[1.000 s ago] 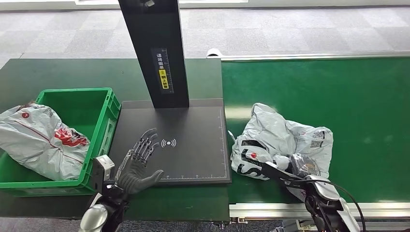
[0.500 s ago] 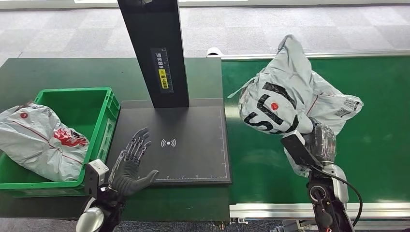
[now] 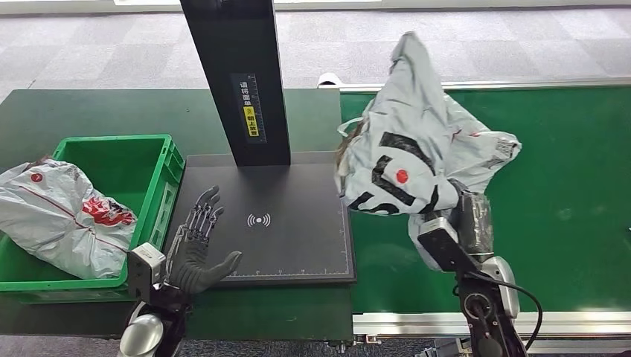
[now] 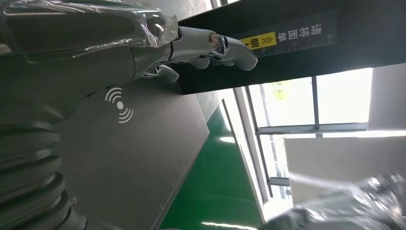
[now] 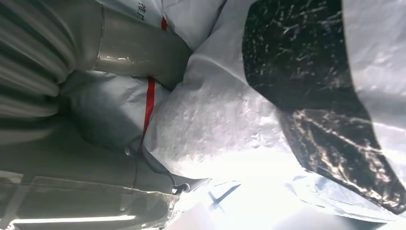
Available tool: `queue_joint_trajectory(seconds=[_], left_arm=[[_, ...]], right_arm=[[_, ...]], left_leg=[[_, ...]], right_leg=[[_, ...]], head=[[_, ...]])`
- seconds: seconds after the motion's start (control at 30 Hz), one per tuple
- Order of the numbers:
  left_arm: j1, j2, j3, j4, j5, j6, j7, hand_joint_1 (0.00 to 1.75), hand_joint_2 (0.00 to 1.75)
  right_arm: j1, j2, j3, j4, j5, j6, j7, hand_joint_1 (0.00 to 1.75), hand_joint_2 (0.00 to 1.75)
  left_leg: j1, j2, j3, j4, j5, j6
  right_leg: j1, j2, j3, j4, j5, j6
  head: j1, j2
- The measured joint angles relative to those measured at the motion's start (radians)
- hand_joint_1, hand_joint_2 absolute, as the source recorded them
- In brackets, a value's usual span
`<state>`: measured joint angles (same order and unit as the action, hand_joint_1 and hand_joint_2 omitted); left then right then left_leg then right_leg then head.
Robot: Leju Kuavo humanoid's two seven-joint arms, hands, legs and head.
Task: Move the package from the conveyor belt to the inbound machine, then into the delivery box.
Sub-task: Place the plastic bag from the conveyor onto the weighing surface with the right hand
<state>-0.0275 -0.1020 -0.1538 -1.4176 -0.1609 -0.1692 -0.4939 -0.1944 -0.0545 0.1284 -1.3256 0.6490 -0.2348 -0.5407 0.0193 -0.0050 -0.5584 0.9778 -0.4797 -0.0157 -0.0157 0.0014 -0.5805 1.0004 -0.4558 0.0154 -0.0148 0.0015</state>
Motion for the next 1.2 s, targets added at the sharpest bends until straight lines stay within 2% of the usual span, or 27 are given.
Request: queue_joint_trajectory(seconds=[0.07,0.17,0.27,0.4,0.6,0.7,0.8,0.87,1.0,1.1,1.2], left_arm=[[-0.006,0.004,-0.004,0.002,0.008,0.001,-0.010,0.00,1.75],[-0.012,0.009,-0.007,0.007,0.015,-0.001,-0.018,0.00,1.75],[-0.013,0.015,-0.007,0.010,0.016,-0.004,-0.021,0.00,1.75],[-0.023,0.022,-0.008,0.021,0.019,-0.010,-0.023,0.00,1.75],[-0.036,0.030,-0.014,0.042,0.025,-0.014,-0.028,0.00,1.75],[-0.049,0.031,-0.021,0.054,0.025,-0.012,-0.028,0.00,1.75],[-0.058,0.030,-0.022,0.064,0.030,0.005,-0.028,0.00,1.75],[-0.061,0.028,-0.021,0.067,0.036,0.017,-0.028,0.00,1.75],[-0.063,0.026,-0.020,0.067,0.055,0.032,-0.032,0.00,1.75],[-0.068,0.024,-0.020,0.068,0.070,0.039,-0.039,0.00,1.75],[-0.074,0.022,-0.021,0.071,0.075,0.045,-0.043,0.00,1.75]], right_arm=[[-0.001,0.002,0.078,0.014,0.086,0.017,0.004,1.75,1.75],[-0.002,0.001,0.165,0.034,0.135,0.028,0.006,1.75,1.75],[-0.005,-0.003,0.209,0.047,0.163,0.048,0.013,1.75,1.75],[-0.012,-0.027,0.277,0.078,0.281,0.097,0.047,1.75,1.75],[-0.025,-0.051,0.349,0.127,0.365,0.055,0.069,1.75,1.75],[-0.035,-0.060,0.380,0.158,0.450,0.006,0.127,1.75,1.75],[-0.045,-0.065,0.404,0.189,0.599,-0.098,0.229,1.75,1.75],[-0.054,-0.066,0.411,0.204,0.663,-0.149,0.268,1.75,1.75],[-0.065,-0.066,0.418,0.223,0.702,-0.216,0.271,1.75,1.75],[-0.070,-0.062,0.423,0.233,0.692,-0.284,0.243,1.75,1.75],[-0.076,-0.055,0.426,0.242,0.679,-0.311,0.227,1.75,1.75]], left_leg=[[0.000,0.000,0.000,0.000,0.000,0.000],[0.000,0.000,0.000,0.000,0.000,0.000],[0.000,0.000,-0.001,0.000,0.000,0.000],[0.000,0.000,-0.001,0.000,0.000,0.000],[0.000,0.000,0.000,0.000,0.000,0.000],[0.000,-0.001,-0.001,0.000,0.000,0.000],[0.000,0.000,-0.001,0.000,0.000,0.000],[0.000,0.000,-0.001,0.000,0.000,0.000],[0.000,0.000,-0.001,0.000,0.000,0.000],[0.000,0.000,-0.001,0.000,0.000,0.000],[0.000,0.000,-0.001,0.000,0.000,0.000]], right_leg=[[0.000,0.000,0.000,0.000,0.000,0.000],[0.000,0.000,0.000,0.000,0.000,0.000],[0.000,0.000,0.000,0.000,0.000,0.000],[0.000,0.000,0.000,0.000,0.000,0.000],[0.000,0.000,-0.001,0.000,0.000,0.000],[0.000,0.000,-0.001,0.000,0.000,0.000],[0.000,0.000,-0.001,0.000,0.000,0.000],[0.000,0.000,-0.001,0.000,0.000,0.000],[0.000,0.000,-0.001,0.000,0.000,0.000],[0.000,0.000,-0.001,0.000,0.000,0.000],[0.000,0.000,-0.001,0.000,0.000,0.000]], head=[[0.000,0.000],[0.000,0.000],[0.000,0.000],[0.000,0.000],[0.000,0.000],[0.000,0.000],[0.000,0.000],[0.000,0.000],[0.000,0.000],[0.000,0.000],[0.000,0.000]])
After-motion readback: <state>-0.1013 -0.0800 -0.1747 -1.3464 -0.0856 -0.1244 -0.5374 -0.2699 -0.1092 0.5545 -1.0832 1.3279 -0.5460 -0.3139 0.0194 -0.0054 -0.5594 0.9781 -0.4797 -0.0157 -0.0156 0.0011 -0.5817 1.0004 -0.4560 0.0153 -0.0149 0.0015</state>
